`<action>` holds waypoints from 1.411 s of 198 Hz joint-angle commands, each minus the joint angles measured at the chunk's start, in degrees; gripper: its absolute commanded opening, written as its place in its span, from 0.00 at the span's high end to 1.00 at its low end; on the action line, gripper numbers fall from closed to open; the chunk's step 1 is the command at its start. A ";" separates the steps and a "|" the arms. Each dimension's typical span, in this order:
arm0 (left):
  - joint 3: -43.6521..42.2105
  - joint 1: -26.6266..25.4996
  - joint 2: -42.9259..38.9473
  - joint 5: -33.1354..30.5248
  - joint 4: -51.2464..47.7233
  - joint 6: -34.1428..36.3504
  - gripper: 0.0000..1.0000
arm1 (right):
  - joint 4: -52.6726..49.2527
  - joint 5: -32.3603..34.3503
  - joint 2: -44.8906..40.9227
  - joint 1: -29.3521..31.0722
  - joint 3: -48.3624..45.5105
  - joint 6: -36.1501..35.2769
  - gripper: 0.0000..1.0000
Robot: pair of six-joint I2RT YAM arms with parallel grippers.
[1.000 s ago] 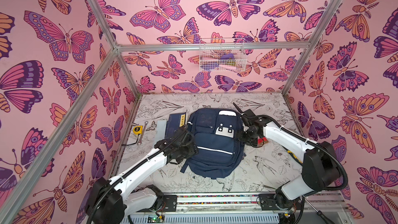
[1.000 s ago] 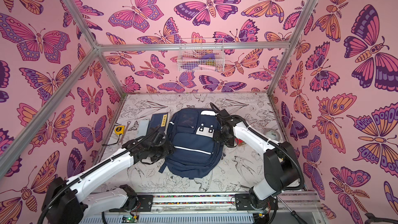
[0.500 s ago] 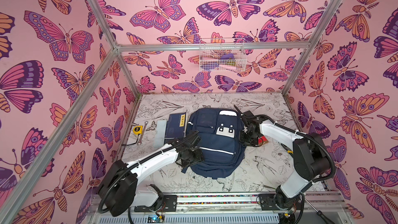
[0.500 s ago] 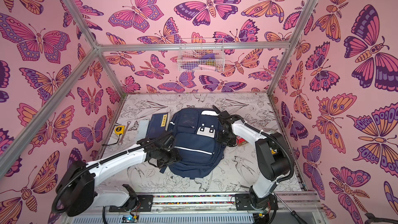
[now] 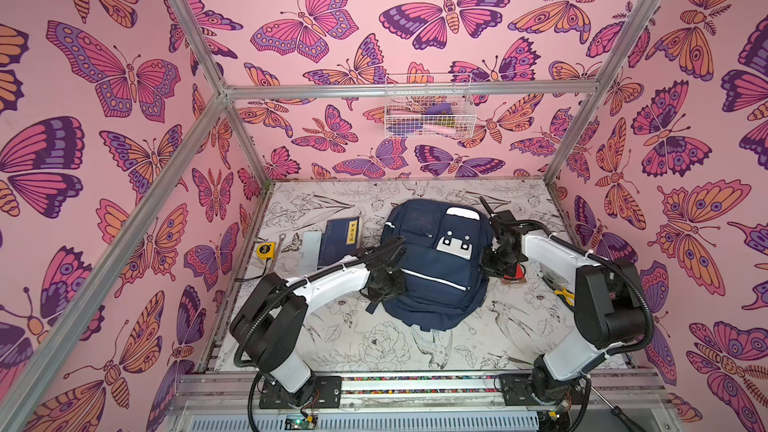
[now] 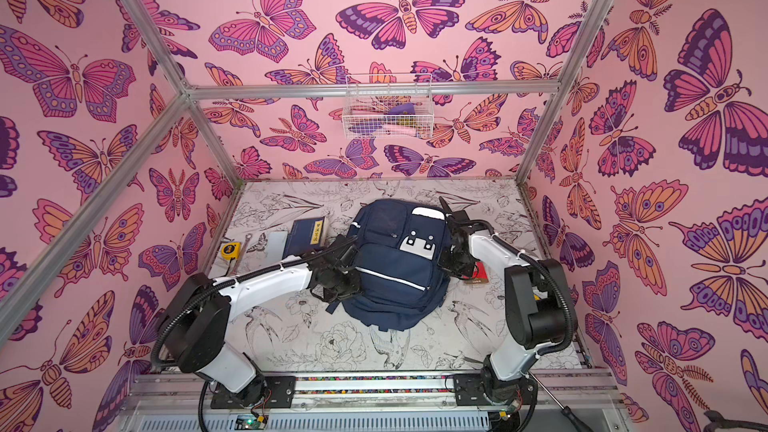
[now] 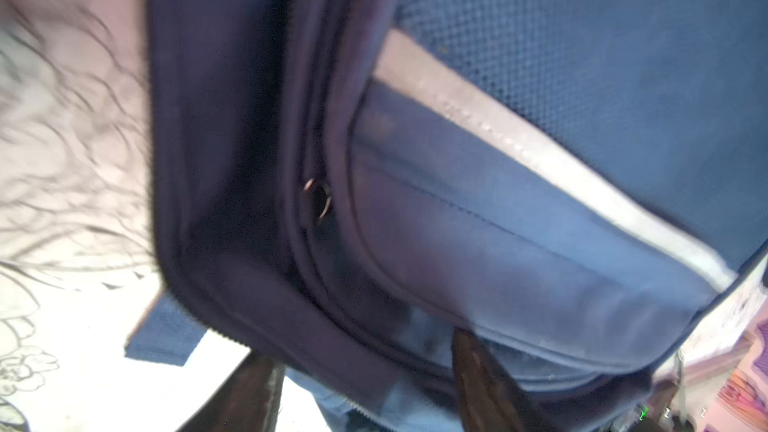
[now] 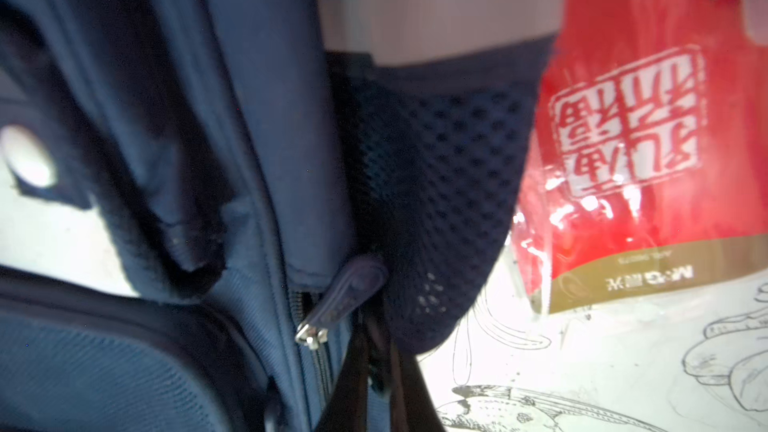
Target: Pack the student bag
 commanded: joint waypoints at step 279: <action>-9.22 -6.09 -15.39 2.04 11.32 -5.89 0.11 | 21.52 -0.45 -18.10 28.25 -17.47 37.47 0.84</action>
